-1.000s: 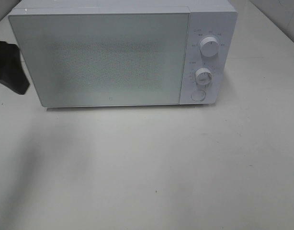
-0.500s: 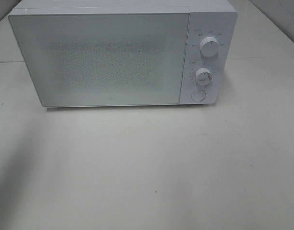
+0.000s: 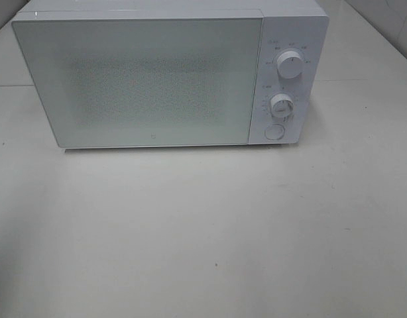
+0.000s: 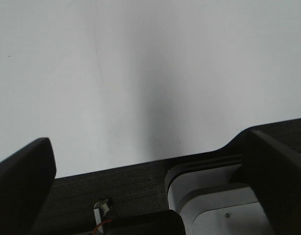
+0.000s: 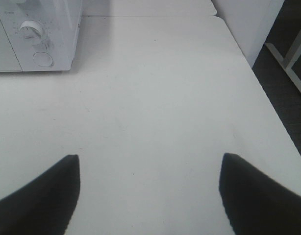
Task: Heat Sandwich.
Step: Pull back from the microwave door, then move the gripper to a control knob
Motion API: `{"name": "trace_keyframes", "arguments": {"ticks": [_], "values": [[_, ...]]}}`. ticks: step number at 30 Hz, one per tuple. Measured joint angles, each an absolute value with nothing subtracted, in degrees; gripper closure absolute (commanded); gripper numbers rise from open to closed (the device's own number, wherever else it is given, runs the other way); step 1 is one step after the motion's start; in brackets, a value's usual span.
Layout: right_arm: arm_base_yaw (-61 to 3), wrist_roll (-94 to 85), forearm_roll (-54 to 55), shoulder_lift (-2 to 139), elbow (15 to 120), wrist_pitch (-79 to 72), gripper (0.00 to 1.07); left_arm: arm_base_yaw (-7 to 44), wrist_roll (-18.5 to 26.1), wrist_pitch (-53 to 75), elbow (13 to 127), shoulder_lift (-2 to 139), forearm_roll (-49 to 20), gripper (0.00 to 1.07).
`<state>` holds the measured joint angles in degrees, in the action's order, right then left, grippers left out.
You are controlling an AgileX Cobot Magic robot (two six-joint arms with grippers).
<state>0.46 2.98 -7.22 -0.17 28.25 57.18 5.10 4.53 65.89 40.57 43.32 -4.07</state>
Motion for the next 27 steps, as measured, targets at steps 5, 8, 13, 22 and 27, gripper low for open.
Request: {"name": "trace_keyframes", "arguments": {"ticks": [5, 8, 13, 22, 27], "values": [[0.46, 2.98, -7.22, -0.17, 28.25, 57.18, 0.32, 5.10, 4.41, 65.15, 35.98, 35.87, -4.07, 0.09], [0.46, 2.98, -7.22, -0.17, 28.25, 57.18, 0.32, 5.10, 4.30, 63.37, 33.12, 30.14, -4.07, 0.09], [0.46, 2.98, -7.22, -0.17, 28.25, 57.18, 0.32, 5.10, 2.58, 62.28, 29.91, 20.40, -3.84, 0.09], [0.46, 2.98, -7.22, -0.17, 28.25, 57.18, 0.32, 5.10, 1.03, 62.17, 29.74, 5.10, -2.81, 0.09], [0.46, 2.98, -7.22, -0.17, 28.25, 57.18, 0.32, 5.10, 1.03, 62.17, 29.74, -0.17, -2.75, 0.09]]}}
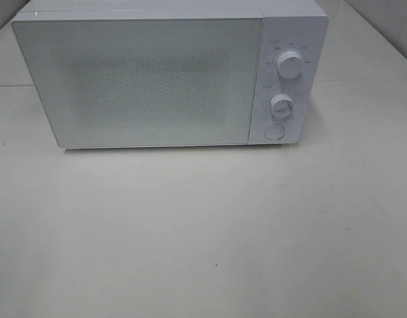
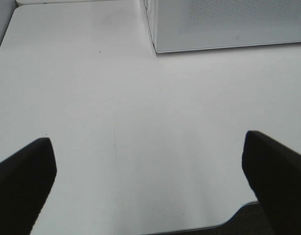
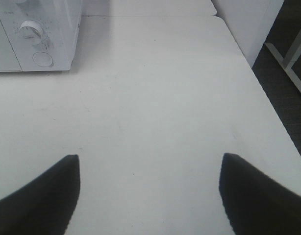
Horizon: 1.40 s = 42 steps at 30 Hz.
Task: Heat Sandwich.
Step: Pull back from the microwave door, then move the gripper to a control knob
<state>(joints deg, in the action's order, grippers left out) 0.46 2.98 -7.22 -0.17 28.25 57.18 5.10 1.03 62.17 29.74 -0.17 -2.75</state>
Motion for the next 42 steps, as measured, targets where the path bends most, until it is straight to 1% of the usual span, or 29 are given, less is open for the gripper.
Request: {"name": "trace_keyframes", "arguments": {"ticks": [42], "values": [[0.46, 2.98, -7.22, -0.17, 28.25, 57.18, 0.32, 5.10, 1.03, 62.17, 29.74, -0.23, -2.75, 0.09]]}}
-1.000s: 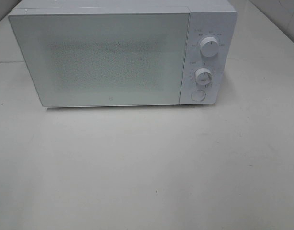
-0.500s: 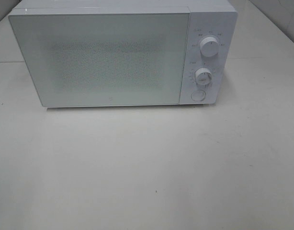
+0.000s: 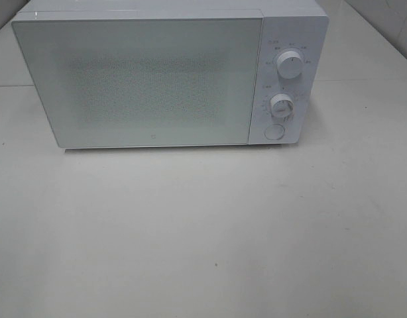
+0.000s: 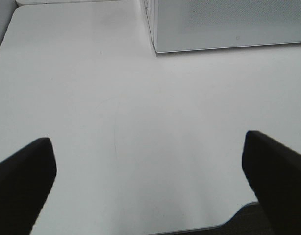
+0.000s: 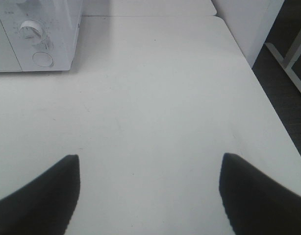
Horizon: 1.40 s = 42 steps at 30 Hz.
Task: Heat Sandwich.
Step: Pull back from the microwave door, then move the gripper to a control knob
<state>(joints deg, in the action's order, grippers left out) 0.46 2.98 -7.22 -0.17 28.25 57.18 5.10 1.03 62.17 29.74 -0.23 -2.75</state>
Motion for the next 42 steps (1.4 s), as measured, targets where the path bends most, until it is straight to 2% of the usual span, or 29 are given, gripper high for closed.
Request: {"name": "trace_keyframes", "arguments": {"ticks": [14, 26, 42], "values": [[0.46, 2.98, -5.73, -0.06, 29.45, 56.55, 0.32, 5.10, 1.03, 62.17, 29.74, -0.23, -2.75, 0.09], [0.46, 2.98, -5.16, 9.17, 30.42, 42.97, 0.32, 5.10, 1.03, 62.17, 29.74, -0.23, -2.75, 0.09], [0.46, 2.98, -5.16, 21.60, 30.42, 32.31, 0.32, 5.10, 1.03, 62.17, 29.74, -0.23, -2.75, 0.09]]}}
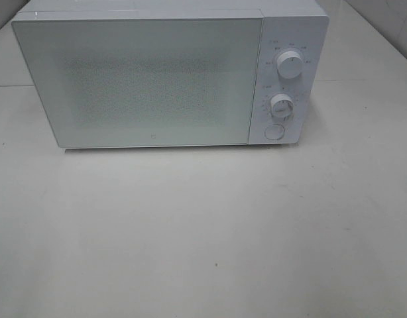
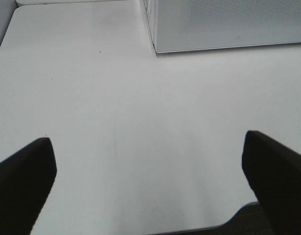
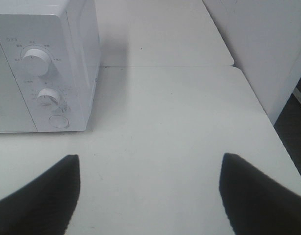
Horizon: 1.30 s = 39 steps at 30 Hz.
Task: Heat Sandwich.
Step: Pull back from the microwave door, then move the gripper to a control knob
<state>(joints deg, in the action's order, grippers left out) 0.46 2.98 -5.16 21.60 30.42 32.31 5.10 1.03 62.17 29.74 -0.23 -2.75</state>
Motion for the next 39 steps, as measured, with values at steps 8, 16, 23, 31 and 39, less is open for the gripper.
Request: {"name": "trace_keyframes", "arguments": {"ticks": [8, 16, 23, 31, 39], "values": [[0.46, 2.98, -5.16, 27.62, 30.42, 26.70, 0.32, 5.10, 1.03, 62.17, 29.74, -0.23, -2.75, 0.09], [0.46, 2.98, -4.64, 36.61, 30.42, 19.19, 0.32, 5.10, 1.03, 62.17, 29.74, -0.23, -2.75, 0.09], [0.46, 2.98, -4.64, 41.60, 30.42, 14.27, 0.32, 5.10, 1.03, 62.17, 29.74, -0.23, -2.75, 0.09], [0.46, 2.98, -4.47, 49.27, 30.42, 4.76, 0.32, 5.10, 1.03, 62.17, 29.74, -0.23, -2.75, 0.09], [0.46, 2.98, -4.41, 57.18, 28.99, -7.28, 0.32, 5.10, 1.03, 62.17, 29.74, -0.23, -2.75, 0.09]]}}
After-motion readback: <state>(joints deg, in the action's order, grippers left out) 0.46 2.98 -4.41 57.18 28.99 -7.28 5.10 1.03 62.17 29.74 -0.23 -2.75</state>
